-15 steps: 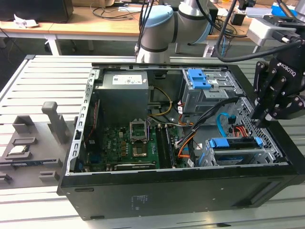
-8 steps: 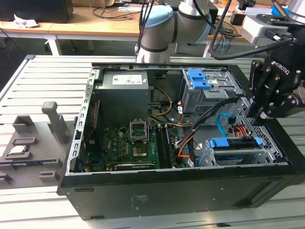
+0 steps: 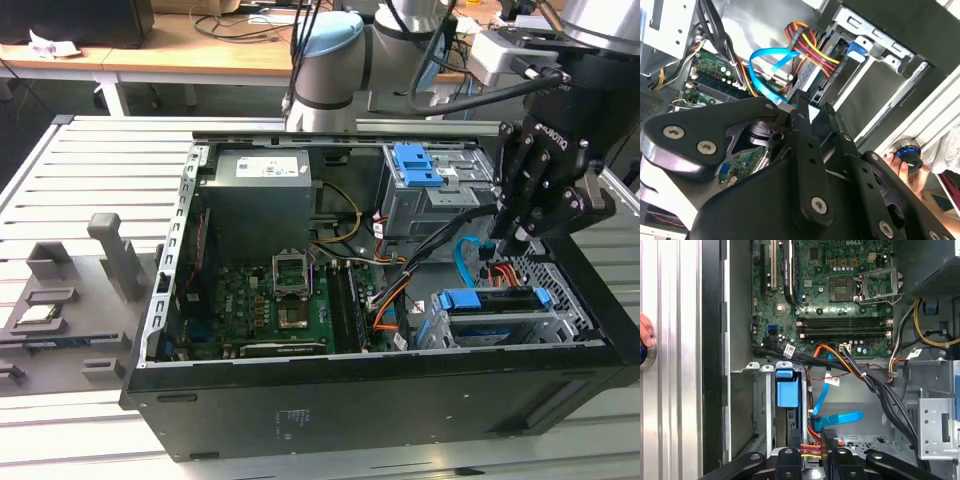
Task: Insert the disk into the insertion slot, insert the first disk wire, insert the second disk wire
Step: 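Insert the second disk wire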
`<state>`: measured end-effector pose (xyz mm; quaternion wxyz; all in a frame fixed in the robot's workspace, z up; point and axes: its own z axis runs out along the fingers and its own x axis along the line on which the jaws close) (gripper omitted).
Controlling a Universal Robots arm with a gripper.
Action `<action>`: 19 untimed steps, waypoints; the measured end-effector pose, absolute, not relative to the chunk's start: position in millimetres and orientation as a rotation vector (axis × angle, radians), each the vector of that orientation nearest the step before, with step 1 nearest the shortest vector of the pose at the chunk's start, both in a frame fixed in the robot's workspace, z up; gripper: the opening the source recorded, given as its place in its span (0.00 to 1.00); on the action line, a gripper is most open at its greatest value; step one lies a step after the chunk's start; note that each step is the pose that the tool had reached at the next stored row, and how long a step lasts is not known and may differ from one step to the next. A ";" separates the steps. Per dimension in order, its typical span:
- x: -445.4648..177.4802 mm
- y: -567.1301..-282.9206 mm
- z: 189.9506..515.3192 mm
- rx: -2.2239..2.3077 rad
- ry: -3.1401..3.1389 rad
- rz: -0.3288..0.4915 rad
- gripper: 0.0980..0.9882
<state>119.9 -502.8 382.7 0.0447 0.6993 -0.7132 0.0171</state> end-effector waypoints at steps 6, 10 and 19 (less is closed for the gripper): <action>102.2 -499.3 374.7 2.137 -2.179 0.052 0.23; 101.4 -499.3 369.6 2.149 -2.167 0.053 0.23; 101.4 -499.3 368.5 2.156 -2.160 0.054 0.07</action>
